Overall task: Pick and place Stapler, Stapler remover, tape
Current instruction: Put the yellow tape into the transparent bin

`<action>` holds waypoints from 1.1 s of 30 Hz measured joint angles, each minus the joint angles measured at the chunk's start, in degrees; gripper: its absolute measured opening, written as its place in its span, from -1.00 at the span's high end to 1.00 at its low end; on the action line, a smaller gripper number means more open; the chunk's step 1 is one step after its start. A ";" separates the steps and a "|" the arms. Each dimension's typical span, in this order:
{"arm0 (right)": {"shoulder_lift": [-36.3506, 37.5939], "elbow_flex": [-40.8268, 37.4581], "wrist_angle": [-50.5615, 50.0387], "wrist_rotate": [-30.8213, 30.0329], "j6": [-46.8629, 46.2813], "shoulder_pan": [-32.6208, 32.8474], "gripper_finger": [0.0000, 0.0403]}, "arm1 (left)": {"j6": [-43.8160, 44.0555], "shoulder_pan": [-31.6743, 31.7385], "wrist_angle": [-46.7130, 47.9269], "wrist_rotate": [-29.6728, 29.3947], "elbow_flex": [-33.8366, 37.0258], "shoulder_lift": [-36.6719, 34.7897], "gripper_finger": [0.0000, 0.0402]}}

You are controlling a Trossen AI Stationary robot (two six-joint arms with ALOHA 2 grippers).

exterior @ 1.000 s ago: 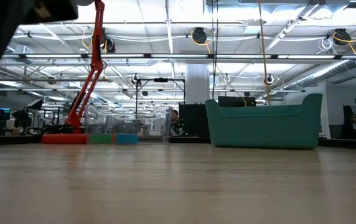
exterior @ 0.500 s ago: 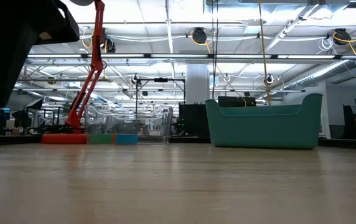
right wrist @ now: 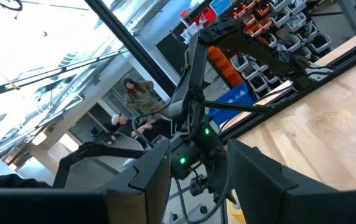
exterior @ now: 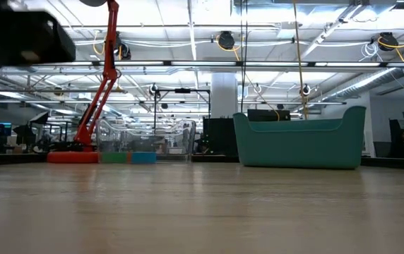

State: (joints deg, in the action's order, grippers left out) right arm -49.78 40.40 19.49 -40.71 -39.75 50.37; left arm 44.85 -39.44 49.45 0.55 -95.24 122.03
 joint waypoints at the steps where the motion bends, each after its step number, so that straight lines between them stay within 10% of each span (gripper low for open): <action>1: -0.04 0.00 0.00 0.00 0.00 0.00 0.25 | 0.03 -0.04 0.34 -0.14 0.02 0.35 0.07; 33: -0.02 0.00 0.02 0.02 -0.02 0.00 0.25 | 0.47 2.34 0.53 -0.32 0.04 0.71 0.07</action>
State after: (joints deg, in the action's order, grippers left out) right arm -49.80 40.40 19.51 -40.69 -39.77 50.37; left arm 45.32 -37.10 49.98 0.23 -95.20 122.74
